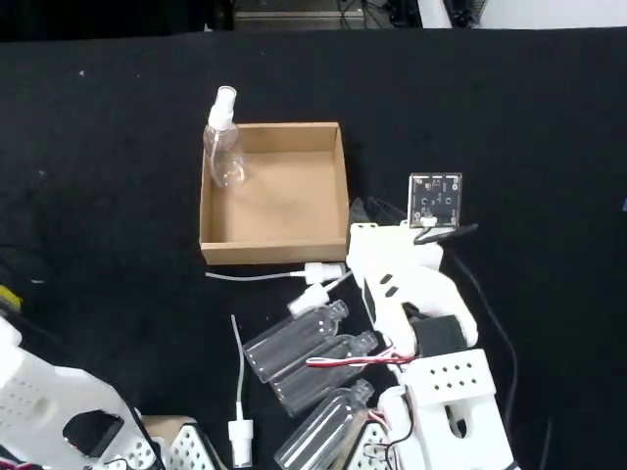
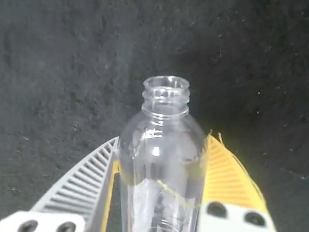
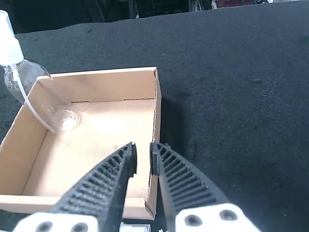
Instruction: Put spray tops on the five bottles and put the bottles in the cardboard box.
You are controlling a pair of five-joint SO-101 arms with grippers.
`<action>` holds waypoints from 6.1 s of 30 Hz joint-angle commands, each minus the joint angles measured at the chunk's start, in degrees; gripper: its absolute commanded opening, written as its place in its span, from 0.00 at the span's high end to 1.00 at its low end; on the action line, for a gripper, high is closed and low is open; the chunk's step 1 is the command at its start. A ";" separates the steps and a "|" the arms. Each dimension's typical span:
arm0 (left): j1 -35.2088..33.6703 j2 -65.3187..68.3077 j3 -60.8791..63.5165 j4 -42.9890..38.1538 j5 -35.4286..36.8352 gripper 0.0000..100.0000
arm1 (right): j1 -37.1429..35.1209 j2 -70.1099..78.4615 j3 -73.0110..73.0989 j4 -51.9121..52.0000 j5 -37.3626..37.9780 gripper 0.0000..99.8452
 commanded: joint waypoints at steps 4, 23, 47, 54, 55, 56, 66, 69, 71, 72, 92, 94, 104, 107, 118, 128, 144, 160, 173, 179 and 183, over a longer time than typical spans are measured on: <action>-0.22 3.08 -7.60 2.55 -2.90 0.76 | 1.23 -2.33 -0.22 -2.02 0.44 0.94; 1.01 10.90 -23.43 16.79 -14.07 0.71 | 1.23 -2.24 -0.22 -1.85 0.44 0.94; 0.84 11.43 -14.20 11.16 -13.71 0.99 | 1.23 -2.33 -0.22 -1.85 0.44 0.94; 2.24 4.40 -18.07 21.89 -8.88 0.96 | 1.23 -2.33 -3.74 1.85 0.44 0.94; 2.33 2.81 -17.80 22.59 -7.91 0.97 | 1.23 -2.33 -5.85 4.75 0.44 0.94; 2.42 1.05 -16.84 22.77 -6.77 0.97 | 1.23 -2.33 -8.31 7.91 0.88 0.94; 4.09 -18.37 5.58 5.80 10.99 0.97 | -19.60 -1.80 -25.98 33.93 25.05 0.94; 4.00 -21.80 9.36 1.41 13.71 0.97 | -26.46 -1.71 -25.98 38.07 29.63 0.92; 2.77 -21.98 9.63 0.53 14.33 0.97 | -30.68 -0.75 -25.80 41.32 33.85 0.85; 2.24 -21.98 9.27 0.35 14.33 0.97 | -32.79 0.22 -25.80 42.81 35.78 0.82; -16.22 10.37 -31.08 10.02 11.96 0.97 | -59.34 43.38 -36.53 44.04 61.19 0.73; -17.19 13.45 -35.91 11.08 11.43 0.97 | -59.43 45.58 -36.18 44.22 65.05 0.73; -19.38 30.24 -59.21 21.71 9.49 0.97 | -69.01 46.99 -34.33 44.04 71.65 0.73; -19.91 34.55 -67.12 25.14 9.23 0.97 | -69.98 46.99 -32.57 43.08 71.65 0.73; -20.70 46.77 -87.25 33.67 7.12 0.97 | -70.33 47.43 -25.10 33.58 71.30 0.73; -20.62 48.44 -89.01 33.76 7.12 0.97 | -72.62 47.43 -22.55 30.15 63.91 0.76; -20.62 48.44 -89.01 33.85 7.12 0.97 | -59.52 47.08 -28.53 24.79 56.44 0.98; -21.05 48.18 -89.36 33.58 8.44 0.97 | -76.31 47.43 -35.47 34.99 27.08 0.78; -22.11 47.91 -89.45 33.32 17.23 0.97 | -76.57 47.52 -30.02 29.27 -3.60 0.77; -22.29 47.91 -89.45 33.23 18.55 0.97 | -76.84 47.08 -28.44 28.84 -8.18 0.77; -22.11 47.91 -89.45 33.23 18.55 0.97 | -79.82 47.34 -29.58 32.00 -8.18 0.77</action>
